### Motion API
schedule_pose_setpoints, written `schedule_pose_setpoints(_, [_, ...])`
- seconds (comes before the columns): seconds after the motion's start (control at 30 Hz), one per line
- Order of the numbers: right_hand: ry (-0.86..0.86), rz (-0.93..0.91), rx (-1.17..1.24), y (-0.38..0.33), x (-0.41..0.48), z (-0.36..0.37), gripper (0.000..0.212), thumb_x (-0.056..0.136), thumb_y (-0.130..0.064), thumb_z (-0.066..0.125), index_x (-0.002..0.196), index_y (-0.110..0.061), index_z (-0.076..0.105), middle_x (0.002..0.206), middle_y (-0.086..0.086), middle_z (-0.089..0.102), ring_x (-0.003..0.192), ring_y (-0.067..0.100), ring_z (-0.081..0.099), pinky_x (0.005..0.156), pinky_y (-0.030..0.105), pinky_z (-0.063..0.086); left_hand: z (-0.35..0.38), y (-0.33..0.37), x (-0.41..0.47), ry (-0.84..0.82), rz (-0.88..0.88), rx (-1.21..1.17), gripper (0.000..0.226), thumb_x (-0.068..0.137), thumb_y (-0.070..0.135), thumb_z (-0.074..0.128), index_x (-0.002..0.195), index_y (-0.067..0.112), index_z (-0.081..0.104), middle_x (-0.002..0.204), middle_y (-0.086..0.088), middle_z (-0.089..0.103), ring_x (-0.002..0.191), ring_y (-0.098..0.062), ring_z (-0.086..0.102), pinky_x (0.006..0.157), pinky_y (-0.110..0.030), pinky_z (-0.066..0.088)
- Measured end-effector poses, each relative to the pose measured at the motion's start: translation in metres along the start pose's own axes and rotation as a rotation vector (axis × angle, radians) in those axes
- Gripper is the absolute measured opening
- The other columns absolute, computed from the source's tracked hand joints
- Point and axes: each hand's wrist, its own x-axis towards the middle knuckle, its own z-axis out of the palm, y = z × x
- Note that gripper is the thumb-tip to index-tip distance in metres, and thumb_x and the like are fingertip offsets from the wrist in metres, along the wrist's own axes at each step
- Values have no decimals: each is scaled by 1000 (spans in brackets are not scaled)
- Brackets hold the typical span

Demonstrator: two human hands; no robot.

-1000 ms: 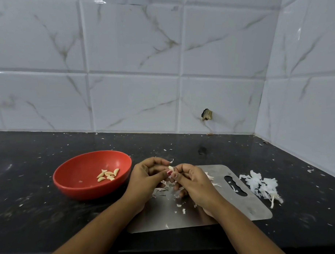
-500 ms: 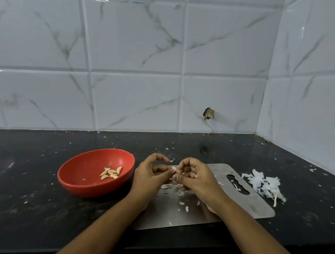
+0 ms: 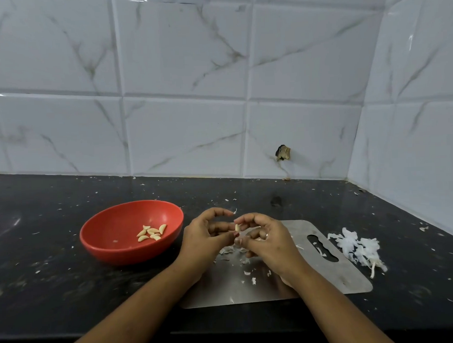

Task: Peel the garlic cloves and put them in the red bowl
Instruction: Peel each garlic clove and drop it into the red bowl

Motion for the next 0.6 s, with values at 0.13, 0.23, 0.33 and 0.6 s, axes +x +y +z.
schedule_pose_setpoints(0.13, [64, -45, -50, 2, 1, -1, 23, 80, -3, 75, 95, -20, 74, 87, 2, 71, 79, 13, 68, 61, 25, 56, 0, -1, 0, 8, -1, -7, 36, 80, -4, 71, 108, 16, 62, 88, -11, 75, 84, -28, 72, 83, -44, 57])
schedule_pose_setpoints(0.23, [96, -95, -121, 4, 2, -3, 16, 82, -8, 75, 92, -20, 77, 86, -1, 74, 83, 12, 69, 64, 24, 57, 0, 0, 1, -7, -12, -21, 36, 79, -3, 72, 108, 16, 61, 88, -13, 74, 85, -29, 72, 81, -41, 56])
schedule_pose_setpoints(0.33, [98, -112, -113, 3, 2, -4, 15, 84, -6, 72, 88, -20, 77, 83, -2, 74, 79, 10, 69, 59, 20, 53, 0, 1, 0, -20, -26, -52, 39, 77, -5, 72, 109, 14, 60, 87, -15, 74, 83, -28, 72, 76, -36, 56])
schedule_pose_setpoints(0.6, [125, -168, -288, 8, 3, -1, 16, 87, -11, 69, 80, -25, 69, 74, -7, 69, 71, 3, 63, 63, 15, 49, 1, 3, -2, -10, -11, 18, 41, 75, 0, 76, 110, 14, 60, 81, -12, 74, 78, -24, 72, 72, -32, 55])
